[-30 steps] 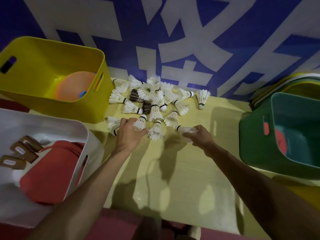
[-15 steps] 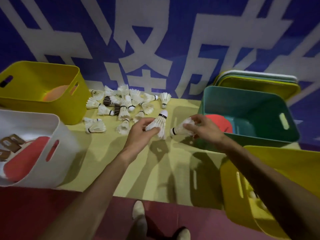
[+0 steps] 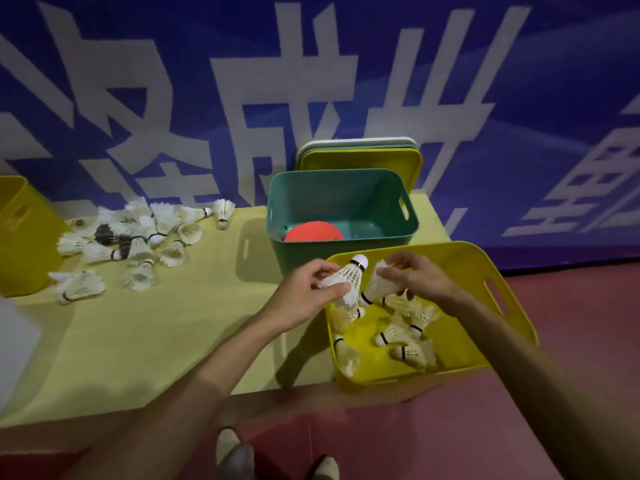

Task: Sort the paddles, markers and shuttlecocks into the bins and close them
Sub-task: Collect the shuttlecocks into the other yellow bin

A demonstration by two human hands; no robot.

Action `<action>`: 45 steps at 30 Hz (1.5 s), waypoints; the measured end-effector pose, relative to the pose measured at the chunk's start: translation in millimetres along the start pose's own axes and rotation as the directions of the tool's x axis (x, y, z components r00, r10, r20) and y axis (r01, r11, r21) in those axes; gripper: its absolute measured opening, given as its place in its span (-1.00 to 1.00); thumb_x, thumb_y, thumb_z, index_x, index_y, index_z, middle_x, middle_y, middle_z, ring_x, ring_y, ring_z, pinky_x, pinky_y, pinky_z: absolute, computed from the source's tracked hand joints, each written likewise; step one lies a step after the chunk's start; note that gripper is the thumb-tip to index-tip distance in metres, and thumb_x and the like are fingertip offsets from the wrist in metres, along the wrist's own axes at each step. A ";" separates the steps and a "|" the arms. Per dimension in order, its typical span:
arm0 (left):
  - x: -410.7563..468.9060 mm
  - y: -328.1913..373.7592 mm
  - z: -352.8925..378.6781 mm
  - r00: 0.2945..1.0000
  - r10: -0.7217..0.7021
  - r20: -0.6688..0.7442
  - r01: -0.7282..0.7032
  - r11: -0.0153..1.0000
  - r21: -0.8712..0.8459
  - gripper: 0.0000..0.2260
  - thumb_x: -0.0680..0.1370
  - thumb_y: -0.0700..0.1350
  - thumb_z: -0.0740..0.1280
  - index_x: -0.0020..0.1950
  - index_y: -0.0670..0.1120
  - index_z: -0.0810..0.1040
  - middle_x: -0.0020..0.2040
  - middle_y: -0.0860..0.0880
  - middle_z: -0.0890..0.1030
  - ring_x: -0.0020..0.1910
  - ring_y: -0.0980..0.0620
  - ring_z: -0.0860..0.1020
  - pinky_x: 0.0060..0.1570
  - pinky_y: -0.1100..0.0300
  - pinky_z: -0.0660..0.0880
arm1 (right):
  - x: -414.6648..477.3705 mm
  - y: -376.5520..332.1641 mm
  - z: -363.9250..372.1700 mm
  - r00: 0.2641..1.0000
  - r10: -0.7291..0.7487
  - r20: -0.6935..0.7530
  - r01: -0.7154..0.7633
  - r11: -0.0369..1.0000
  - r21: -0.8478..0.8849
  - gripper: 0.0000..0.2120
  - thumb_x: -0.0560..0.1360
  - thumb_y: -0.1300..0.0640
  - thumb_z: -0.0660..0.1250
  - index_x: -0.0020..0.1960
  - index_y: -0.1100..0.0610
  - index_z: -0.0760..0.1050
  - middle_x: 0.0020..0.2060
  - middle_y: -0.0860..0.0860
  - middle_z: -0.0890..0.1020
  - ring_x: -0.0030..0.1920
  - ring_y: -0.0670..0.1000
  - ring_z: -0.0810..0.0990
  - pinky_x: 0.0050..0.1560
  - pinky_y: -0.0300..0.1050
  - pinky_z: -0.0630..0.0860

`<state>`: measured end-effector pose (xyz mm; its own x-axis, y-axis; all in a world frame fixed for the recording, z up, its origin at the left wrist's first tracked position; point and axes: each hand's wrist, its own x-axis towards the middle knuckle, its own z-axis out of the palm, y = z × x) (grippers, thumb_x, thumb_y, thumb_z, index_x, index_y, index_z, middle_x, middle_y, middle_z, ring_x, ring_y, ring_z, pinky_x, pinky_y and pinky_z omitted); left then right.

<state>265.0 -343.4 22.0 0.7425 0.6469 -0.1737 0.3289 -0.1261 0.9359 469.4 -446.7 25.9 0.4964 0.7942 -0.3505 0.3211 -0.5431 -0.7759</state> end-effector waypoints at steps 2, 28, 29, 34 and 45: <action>4.4 -0.1 16.7 1.000 -0.001 0.009 0.000 0.996 0.091 -0.64 0.43 0.12 0.43 0.17 0.04 0.55 0.05 0.02 0.60 0.02 -0.01 0.60 0.07 0.02 0.55 | -5.3 14.3 -6.8 1.000 0.031 -0.007 -0.031 0.998 -0.063 -0.65 0.48 -0.02 0.39 0.18 0.13 0.46 -0.09 0.03 0.53 -0.22 0.00 0.56 -0.37 -0.17 0.47; 14.0 -50.9 -100.4 0.960 -0.043 -0.278 0.081 0.989 0.125 -0.77 0.52 -0.24 0.30 0.16 -0.07 0.57 0.13 0.01 0.59 0.01 0.12 0.55 -0.05 0.51 0.40 | 62.9 -90.0 93.5 0.952 -0.230 0.203 0.286 0.904 -0.317 -0.96 0.50 0.12 0.35 -0.07 0.03 0.57 -0.30 -0.05 0.59 -0.23 0.06 0.68 -0.15 -0.06 0.58; 12.1 -58.1 -115.1 0.953 -0.062 -0.298 0.100 0.988 0.114 -0.76 0.52 -0.23 0.30 0.16 -0.07 0.58 0.13 0.02 0.59 0.01 0.12 0.56 -0.12 0.57 0.38 | 69.1 -100.9 107.4 0.946 -0.237 0.219 0.300 0.898 -0.321 -0.95 0.50 0.11 0.35 -0.05 0.02 0.58 -0.31 -0.08 0.58 -0.21 0.05 0.67 -0.13 -0.07 0.57; 0.3 -103.8 -197.7 0.904 -0.176 -0.390 0.201 0.979 0.024 -0.78 0.53 -0.20 0.31 0.15 -0.03 0.57 0.14 0.04 0.58 0.02 0.14 0.55 -0.23 0.63 0.34 | 100.2 -152.8 186.9 0.917 -0.209 0.339 0.298 0.925 -0.235 -0.91 0.53 0.13 0.32 0.01 0.09 0.56 -0.22 0.01 0.64 -0.31 -0.10 0.62 -0.29 -0.22 0.56; -12.1 -226.4 -350.7 0.710 -0.400 -0.579 0.484 0.875 -0.011 -0.73 0.53 -0.21 0.30 0.23 -0.10 0.54 0.22 -0.11 0.51 0.18 -0.01 0.50 0.08 0.25 0.38 | 173.0 -215.5 360.3 0.895 -0.038 0.445 0.180 0.943 -0.281 -0.73 0.49 -0.01 0.35 0.10 0.13 0.57 -0.09 0.01 0.63 -0.09 0.07 0.63 0.05 0.02 0.58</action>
<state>-23.0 -58.9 -80.4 0.0575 0.9455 -0.3205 0.6409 0.2112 0.7380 195.4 -94.0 -56.6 0.0730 0.8525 -0.5176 0.6181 -0.4460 -0.6473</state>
